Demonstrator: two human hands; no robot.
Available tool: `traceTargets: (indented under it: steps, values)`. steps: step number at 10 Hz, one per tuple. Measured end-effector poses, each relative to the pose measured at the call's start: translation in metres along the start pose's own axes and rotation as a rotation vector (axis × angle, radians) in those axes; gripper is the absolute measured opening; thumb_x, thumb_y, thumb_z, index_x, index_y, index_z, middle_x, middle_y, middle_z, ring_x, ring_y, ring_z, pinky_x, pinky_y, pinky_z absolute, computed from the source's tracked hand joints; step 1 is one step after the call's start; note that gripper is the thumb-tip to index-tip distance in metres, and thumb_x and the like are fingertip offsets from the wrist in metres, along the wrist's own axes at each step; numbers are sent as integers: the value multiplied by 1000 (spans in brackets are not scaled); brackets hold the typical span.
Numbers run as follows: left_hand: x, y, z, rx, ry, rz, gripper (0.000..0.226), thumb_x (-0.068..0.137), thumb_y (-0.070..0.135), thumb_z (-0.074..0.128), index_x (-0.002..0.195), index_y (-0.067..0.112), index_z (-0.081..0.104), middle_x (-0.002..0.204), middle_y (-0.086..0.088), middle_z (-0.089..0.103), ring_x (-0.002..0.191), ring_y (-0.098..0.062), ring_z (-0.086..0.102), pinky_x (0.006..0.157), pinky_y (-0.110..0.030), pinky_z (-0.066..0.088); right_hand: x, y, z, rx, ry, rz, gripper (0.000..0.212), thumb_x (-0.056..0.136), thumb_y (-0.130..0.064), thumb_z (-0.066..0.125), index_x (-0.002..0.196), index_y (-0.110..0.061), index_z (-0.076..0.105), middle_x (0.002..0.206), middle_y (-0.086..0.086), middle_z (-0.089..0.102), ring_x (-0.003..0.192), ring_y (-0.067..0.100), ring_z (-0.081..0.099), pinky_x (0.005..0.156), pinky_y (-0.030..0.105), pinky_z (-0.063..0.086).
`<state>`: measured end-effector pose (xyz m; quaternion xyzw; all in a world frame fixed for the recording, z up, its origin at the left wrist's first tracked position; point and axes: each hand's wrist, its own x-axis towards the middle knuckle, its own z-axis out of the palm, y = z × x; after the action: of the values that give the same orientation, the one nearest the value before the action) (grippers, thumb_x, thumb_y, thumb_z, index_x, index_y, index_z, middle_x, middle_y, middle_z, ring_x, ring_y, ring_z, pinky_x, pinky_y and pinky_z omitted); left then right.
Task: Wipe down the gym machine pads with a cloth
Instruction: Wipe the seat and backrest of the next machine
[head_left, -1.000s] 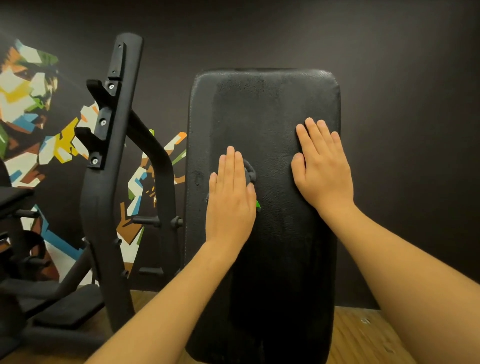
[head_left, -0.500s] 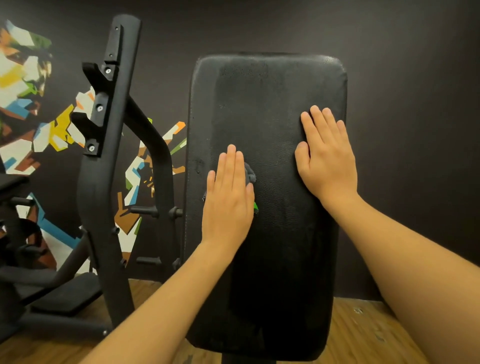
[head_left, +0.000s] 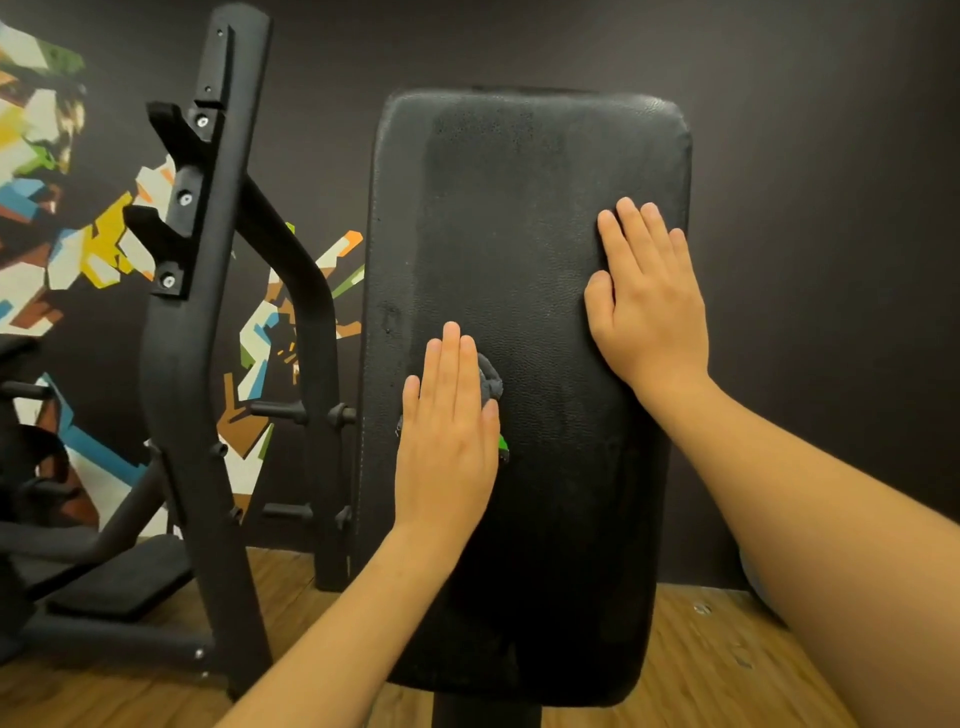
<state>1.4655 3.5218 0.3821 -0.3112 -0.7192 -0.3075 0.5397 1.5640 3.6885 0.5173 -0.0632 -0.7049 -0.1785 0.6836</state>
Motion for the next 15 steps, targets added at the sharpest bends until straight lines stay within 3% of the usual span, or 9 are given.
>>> traceTargets:
  steps: [2, 4, 7, 9, 11, 12, 14, 15]
  values:
    - [-53, -6, 2, -23, -71, 31, 62, 108, 30, 34, 162, 13, 10, 171, -6, 8, 157, -22, 6, 123, -45, 13, 0, 0, -1, -6, -16, 7, 56, 103, -26, 34, 157, -8, 38, 164, 12, 33, 155, 30, 24, 128, 45, 13]
    - [-24, 2, -2, -26, -59, 2, 58, 109, 31, 23, 162, 9, 12, 170, -10, 8, 157, -24, 4, 124, -43, 12, 0, 1, -2, -16, -27, 7, 56, 104, -26, 33, 157, -9, 37, 165, 11, 32, 155, 29, 21, 128, 42, 9]
    - [-86, -7, 3, -37, -93, 40, 61, 107, 29, 31, 161, 10, 11, 170, -11, 10, 156, -26, 12, 121, -51, 24, 0, 0, -3, -24, -27, 5, 56, 104, -26, 33, 157, -8, 37, 165, 12, 32, 155, 30, 22, 128, 44, 12]
    - [-66, -19, 0, 9, -125, 131, 59, 108, 27, 34, 161, 9, 15, 171, -9, 8, 157, -24, 7, 124, -47, 20, 0, -1, -1, -12, -15, 7, 56, 104, -25, 34, 157, -8, 38, 164, 12, 33, 155, 30, 23, 128, 45, 13]
    - [-99, -5, 1, -50, -115, 21, 59, 107, 28, 28, 160, 9, 13, 169, -13, 16, 155, -28, 17, 120, -53, 22, 0, -1, -4, -21, -41, 14, 57, 104, -26, 33, 157, -8, 36, 166, 11, 31, 156, 29, 21, 128, 45, 12]
    - [-113, -11, 2, 28, -144, 93, 59, 106, 29, 31, 159, 7, 20, 167, -14, 20, 154, -29, 21, 119, -49, 28, 0, -3, -5, -22, -50, 15, 57, 104, -27, 32, 158, -8, 36, 166, 11, 30, 156, 30, 20, 128, 45, 12]
    - [-101, -12, 2, 9, -157, 80, 61, 107, 26, 35, 161, 8, 13, 170, -10, 8, 157, -24, 7, 123, -46, 15, 0, -2, -4, -22, -46, 21, 57, 104, -27, 32, 158, -10, 36, 166, 10, 30, 156, 29, 21, 128, 42, 9]
    - [-109, -4, 2, -24, -143, 5, 61, 107, 27, 32, 161, 8, 13, 170, -12, 13, 157, -26, 12, 122, -48, 19, 0, -2, -4, -24, -48, 19, 57, 104, -28, 32, 158, -10, 36, 166, 10, 30, 156, 29, 20, 128, 41, 7]
